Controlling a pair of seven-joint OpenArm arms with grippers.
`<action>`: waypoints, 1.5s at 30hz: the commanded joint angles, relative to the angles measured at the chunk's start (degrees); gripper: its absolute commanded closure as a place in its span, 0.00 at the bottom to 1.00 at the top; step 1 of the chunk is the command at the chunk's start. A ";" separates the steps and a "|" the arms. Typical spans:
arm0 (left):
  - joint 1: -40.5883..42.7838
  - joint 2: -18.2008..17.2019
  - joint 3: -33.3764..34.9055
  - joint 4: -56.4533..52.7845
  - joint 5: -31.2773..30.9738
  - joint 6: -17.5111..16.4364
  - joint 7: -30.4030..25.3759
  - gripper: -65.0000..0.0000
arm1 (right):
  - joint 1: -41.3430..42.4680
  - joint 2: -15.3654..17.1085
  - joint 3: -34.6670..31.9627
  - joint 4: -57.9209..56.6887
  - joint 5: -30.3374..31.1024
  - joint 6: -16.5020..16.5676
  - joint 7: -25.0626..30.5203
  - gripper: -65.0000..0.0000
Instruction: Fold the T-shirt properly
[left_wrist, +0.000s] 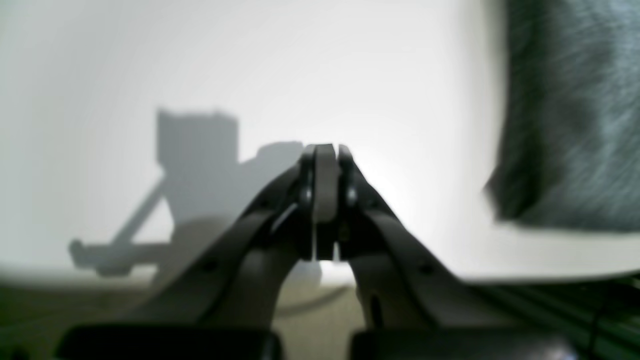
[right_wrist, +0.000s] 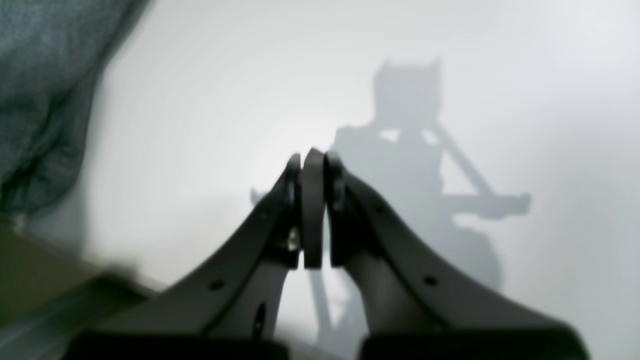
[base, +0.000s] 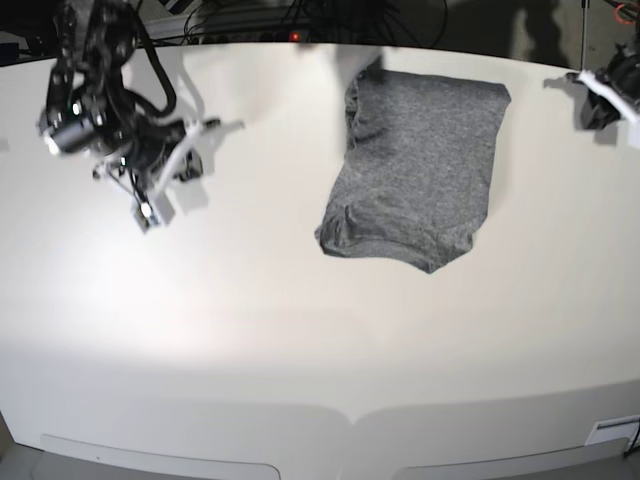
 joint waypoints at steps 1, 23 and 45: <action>1.01 -1.14 -2.16 0.90 -1.66 -0.37 -0.66 1.00 | -2.05 0.44 1.64 2.56 1.46 0.09 0.42 1.00; 19.85 4.85 -7.80 -8.26 4.48 -15.80 -0.68 1.00 | -43.47 -6.25 8.46 -6.67 -6.27 1.03 17.86 1.00; -13.62 14.38 10.38 -65.96 25.77 -10.25 -24.33 1.00 | -3.04 6.10 7.82 -90.01 -25.81 1.05 46.27 1.00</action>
